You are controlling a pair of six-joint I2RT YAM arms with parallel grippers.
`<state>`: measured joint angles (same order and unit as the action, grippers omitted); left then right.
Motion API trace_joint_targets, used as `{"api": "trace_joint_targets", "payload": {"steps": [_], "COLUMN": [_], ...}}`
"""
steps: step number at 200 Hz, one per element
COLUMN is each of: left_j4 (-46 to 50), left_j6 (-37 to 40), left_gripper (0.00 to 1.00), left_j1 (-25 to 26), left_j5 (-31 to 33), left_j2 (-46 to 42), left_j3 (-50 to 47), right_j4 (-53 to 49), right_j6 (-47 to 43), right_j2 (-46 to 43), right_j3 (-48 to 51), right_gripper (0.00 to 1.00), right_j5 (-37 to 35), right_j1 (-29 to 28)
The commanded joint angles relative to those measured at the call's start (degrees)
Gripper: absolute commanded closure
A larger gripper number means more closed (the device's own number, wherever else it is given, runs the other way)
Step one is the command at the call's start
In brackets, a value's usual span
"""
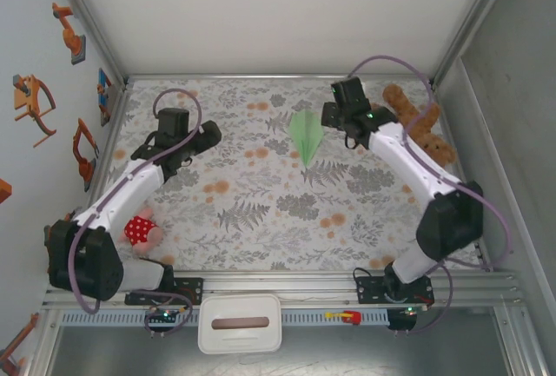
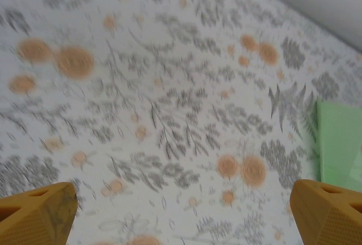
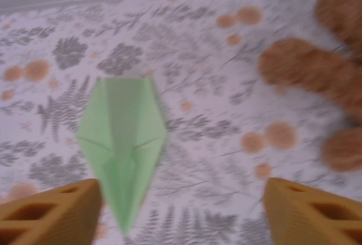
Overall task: Fold a paper plane with a square sheet of paper (pick it up from the middle)
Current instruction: Move the paper plane to the top-center of the table, then reset both arms
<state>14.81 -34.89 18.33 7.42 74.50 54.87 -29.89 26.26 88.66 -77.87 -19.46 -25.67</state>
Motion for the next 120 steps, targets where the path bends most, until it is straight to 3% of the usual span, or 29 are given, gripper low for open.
{"api": "trace_joint_targets", "payload": {"steps": [1, 15, 41, 62, 77, 84, 105, 120], "left_j4": [-5.0, -10.0, -19.4, -22.7, -30.7, -29.0, -34.8, -39.2], "left_j6": [6.8, 9.9, 14.7, 16.8, 20.9, 21.1, 26.8, 28.4], "left_gripper": [0.04, 0.04, 0.04, 0.04, 0.04, 0.04, 0.04, 0.04], "left_j1": [-0.6, -0.8, -3.2, -6.9, -8.7, -9.6, -10.3, -11.4], "left_j5": [12.1, 17.3, 24.2, 21.9, 19.4, 17.7, 15.9, 15.1], "left_j2": [-4.9, -7.8, -10.4, -10.2, -9.4, -9.8, -9.0, -7.9], "left_j3": [-5.4, -10.3, -18.6, -22.3, -26.4, -25.8, -28.1, -30.8], "right_j4": [6.1, 10.8, 19.6, 25.8, 29.9, 31.8, 36.5, 45.5], "right_j6": [-5.0, -6.8, -8.1, -8.2, -8.5, -8.8, -10.2, -14.7], "right_j2": [-6.0, -10.9, -17.1, -20.7, -21.7, -21.8, -22.1, -22.2], "right_j3": [10.3, 17.1, 29.6, 37.2, 41.1, 42.8, 45.9, 50.0], "right_gripper": [0.10, 0.05, 0.05, 0.05, 0.05, 0.05, 0.05, 0.05], "right_j5": [-11.5, -16.5, -24.6, -22.3, -20.2, -19.9, -18.1, -18.1], "right_j1": [0.7, 1.4, 4.8, 8.9, 11.7, 12.8, 15.9, 16.5]}}
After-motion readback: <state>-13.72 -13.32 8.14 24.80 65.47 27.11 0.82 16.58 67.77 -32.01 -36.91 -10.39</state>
